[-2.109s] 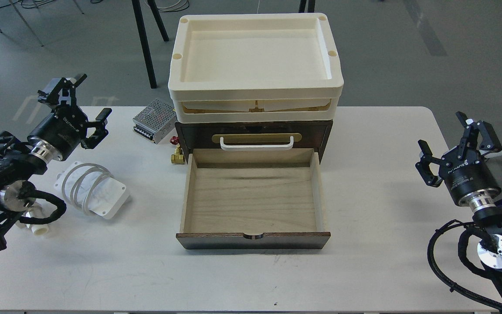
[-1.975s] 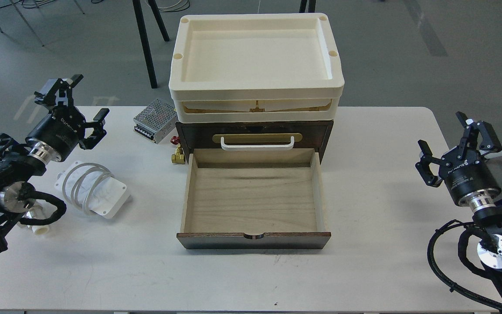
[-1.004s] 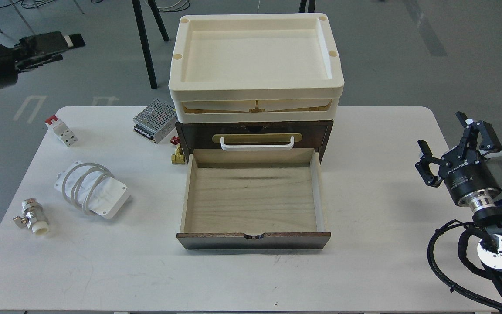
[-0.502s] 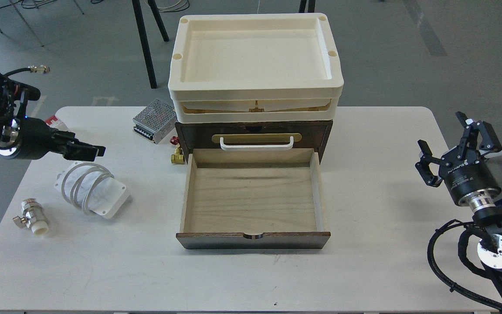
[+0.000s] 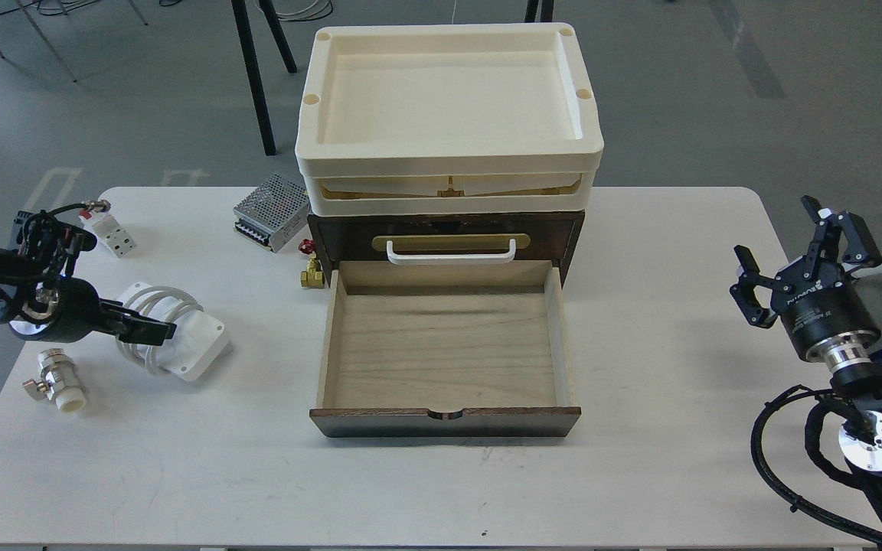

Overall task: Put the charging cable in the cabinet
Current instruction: 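Lower the left gripper onto the white cable coil and close it, then lift the cable with the left gripper and carry it over the drawer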

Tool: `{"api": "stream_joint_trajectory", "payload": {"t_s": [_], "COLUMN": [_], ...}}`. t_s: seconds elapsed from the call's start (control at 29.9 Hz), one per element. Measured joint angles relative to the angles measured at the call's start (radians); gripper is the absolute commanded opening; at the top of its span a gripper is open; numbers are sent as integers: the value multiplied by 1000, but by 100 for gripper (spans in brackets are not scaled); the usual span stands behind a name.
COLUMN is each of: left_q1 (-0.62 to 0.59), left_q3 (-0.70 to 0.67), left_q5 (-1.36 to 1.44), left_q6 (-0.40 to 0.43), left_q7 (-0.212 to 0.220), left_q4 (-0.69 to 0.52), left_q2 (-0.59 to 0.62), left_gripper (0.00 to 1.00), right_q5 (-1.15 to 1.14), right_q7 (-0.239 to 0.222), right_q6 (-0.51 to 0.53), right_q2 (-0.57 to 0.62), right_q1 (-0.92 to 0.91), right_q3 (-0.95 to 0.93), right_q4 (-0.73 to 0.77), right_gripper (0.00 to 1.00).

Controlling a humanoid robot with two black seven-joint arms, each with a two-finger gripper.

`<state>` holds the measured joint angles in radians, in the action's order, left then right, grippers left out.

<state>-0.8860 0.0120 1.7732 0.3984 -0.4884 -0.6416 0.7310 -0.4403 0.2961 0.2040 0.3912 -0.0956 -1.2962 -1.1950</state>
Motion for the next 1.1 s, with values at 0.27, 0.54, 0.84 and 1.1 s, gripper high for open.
{"api": "stream_joint_trajectory", "payload": {"t_s": [0.27, 0.54, 0.84, 1.1], "left_q1": [32, 35, 33, 7], "left_q3": [-3, 2, 5, -10], "left_q5": [-9, -69, -63, -76], "left_q6": [-55, -59, -122, -149], "left_q7": [0, 0, 0, -1], "left_q4": [66, 68, 67, 60], "left_q2": [-48, -39, -38, -11], "left_gripper": [85, 17, 0, 0], "right_q5": [0, 0, 0, 0], "right_q7": [0, 0, 0, 0], "right_q6": [0, 0, 0, 0], "right_q2": [0, 0, 0, 0], "right_q1": [0, 0, -1, -1], "right_q3": [0, 0, 0, 0], "right_q4": [0, 0, 0, 0], "right_gripper": [99, 99, 99, 99]}}
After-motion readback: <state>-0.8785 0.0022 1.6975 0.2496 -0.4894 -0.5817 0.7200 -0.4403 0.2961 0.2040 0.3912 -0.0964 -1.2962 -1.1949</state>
